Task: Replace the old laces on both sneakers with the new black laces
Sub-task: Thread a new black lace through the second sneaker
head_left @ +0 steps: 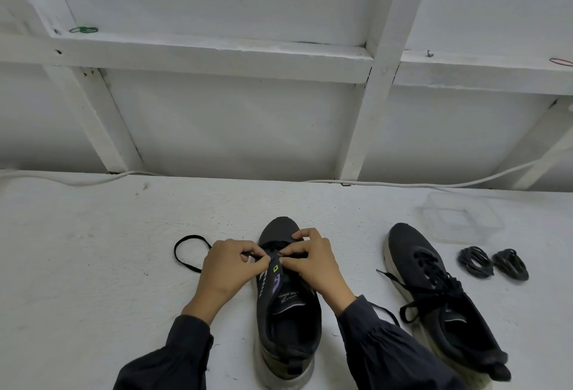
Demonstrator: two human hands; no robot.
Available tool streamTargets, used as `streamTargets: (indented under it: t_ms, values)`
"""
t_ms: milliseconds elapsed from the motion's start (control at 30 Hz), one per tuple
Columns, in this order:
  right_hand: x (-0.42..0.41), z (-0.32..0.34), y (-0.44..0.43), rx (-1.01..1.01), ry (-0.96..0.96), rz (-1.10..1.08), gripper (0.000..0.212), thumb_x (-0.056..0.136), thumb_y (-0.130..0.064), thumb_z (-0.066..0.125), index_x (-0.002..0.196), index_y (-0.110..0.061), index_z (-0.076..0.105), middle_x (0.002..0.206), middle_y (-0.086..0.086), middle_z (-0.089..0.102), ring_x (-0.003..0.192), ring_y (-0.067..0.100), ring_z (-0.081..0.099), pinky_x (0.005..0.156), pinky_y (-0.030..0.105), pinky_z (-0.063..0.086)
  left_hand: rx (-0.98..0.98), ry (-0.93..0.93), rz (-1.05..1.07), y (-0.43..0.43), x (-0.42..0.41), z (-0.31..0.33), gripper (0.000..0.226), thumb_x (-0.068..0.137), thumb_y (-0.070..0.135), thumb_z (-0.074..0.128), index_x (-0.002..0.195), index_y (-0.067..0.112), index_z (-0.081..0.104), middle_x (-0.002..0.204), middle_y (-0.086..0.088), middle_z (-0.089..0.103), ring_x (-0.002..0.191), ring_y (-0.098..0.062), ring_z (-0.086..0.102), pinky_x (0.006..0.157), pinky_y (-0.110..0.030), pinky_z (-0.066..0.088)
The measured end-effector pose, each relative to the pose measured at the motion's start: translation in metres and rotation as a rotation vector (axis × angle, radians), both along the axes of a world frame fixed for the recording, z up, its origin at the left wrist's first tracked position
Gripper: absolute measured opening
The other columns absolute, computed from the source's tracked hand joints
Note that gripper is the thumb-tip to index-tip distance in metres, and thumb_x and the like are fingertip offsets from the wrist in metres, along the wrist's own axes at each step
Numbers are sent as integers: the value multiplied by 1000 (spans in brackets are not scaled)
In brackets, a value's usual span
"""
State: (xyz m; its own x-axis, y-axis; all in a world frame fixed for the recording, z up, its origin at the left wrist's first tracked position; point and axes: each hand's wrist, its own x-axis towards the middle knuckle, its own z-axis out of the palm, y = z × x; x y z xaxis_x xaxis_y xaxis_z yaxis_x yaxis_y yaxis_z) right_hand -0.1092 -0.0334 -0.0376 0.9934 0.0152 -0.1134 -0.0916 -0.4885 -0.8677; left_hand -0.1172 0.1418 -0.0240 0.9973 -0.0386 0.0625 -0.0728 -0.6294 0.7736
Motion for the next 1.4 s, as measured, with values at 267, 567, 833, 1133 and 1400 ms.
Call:
streamTargets:
  t_ms: [267, 567, 833, 1133, 1400]
  values:
    - [1, -1, 1, -63, 6, 9, 14, 75, -24, 81, 80, -32, 71, 108, -27, 49, 116, 12, 46, 82, 32, 46, 32, 92, -107, -3, 8, 6, 11, 77, 28, 78, 67, 32, 74, 51, 13, 63, 45, 0, 52, 56, -19, 39]
    - [-5, 7, 7, -304, -59, 46, 10, 84, -22, 68, 87, -25, 76, 121, -10, 47, 111, 14, 41, 87, 35, 45, -92, 47, -170, -5, 1, -11, 41, 59, 71, 65, 95, 53, 65, 98, 17, 59, 98, 1, 56, 88, -27, 49]
    - [-7, 8, 14, -246, -139, -47, 9, 79, -13, 69, 75, -20, 74, 110, -14, 54, 96, 13, 52, 81, 33, 45, -42, 87, -144, -9, 1, -11, 35, 60, 69, 55, 92, 57, 63, 103, 24, 54, 104, 5, 51, 86, -18, 44]
    - [-7, 10, 16, -293, -138, -56, 5, 81, -21, 71, 79, -16, 71, 110, -16, 56, 86, 9, 57, 66, 24, 35, -233, 100, -125, -12, -4, -11, 36, 61, 60, 56, 90, 44, 69, 98, 14, 59, 91, 2, 55, 79, -11, 40]
    - [-1, 18, 5, -114, -101, -123, 7, 80, -14, 70, 77, -16, 65, 92, -11, 64, 88, 12, 63, 84, 35, 50, -221, 85, -103, -7, -1, -18, 36, 62, 52, 45, 88, 42, 67, 98, 8, 62, 94, -4, 58, 85, -26, 48]
